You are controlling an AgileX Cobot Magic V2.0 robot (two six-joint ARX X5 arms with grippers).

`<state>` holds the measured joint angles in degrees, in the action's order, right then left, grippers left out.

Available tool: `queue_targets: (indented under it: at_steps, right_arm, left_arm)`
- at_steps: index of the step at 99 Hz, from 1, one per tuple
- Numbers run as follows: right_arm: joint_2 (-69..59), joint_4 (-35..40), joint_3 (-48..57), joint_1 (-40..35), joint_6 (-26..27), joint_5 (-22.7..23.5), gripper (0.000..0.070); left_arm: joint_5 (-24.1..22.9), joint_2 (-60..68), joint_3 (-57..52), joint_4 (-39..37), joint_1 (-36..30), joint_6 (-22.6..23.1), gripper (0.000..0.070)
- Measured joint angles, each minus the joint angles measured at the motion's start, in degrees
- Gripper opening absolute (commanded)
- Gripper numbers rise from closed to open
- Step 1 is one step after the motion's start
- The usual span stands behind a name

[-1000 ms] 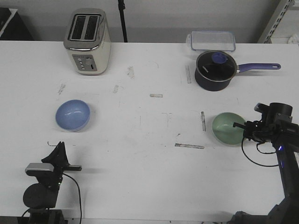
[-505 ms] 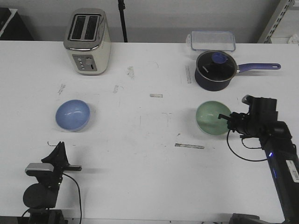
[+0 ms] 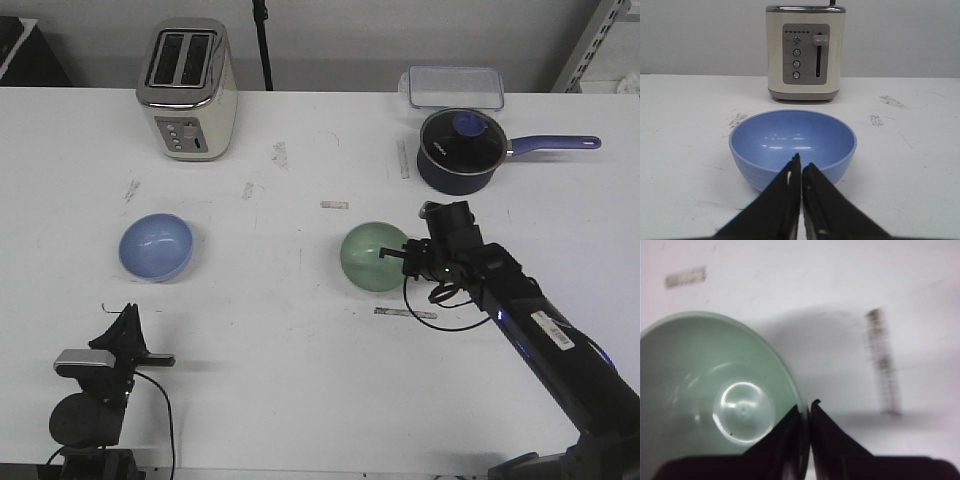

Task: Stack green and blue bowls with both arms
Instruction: 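Slide the green bowl with the right gripper toward the table center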

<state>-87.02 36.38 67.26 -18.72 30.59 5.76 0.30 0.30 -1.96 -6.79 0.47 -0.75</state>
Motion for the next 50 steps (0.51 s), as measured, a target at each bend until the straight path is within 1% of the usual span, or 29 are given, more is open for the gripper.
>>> queue_targets:
  at_steps: [13,24,39,50]
  right_arm:
    - [-3.43,-0.02,3.23,-3.19,1.29,-0.09,0.0008]
    - [-6.71,0.26,6.67,-5.49,1.88,-1.51,0.0008]
    - [-11.19,1.01,11.23,-8.63,2.71,-1.53,0.0008]
    - [-12.41,0.52,12.22,-10.82,3.39,-1.51,0.0008]
  left_arm:
    - [0.00,0.00,0.00,0.00,0.00,0.00,0.0001]
    - [0.00,0.00,0.00,0.00,0.00,0.00,0.0001]
    - [0.02,0.00,0.00,0.00,0.00,0.00,0.0001]
    - [0.00,0.00,0.00,0.00,0.00,0.00,0.0001]
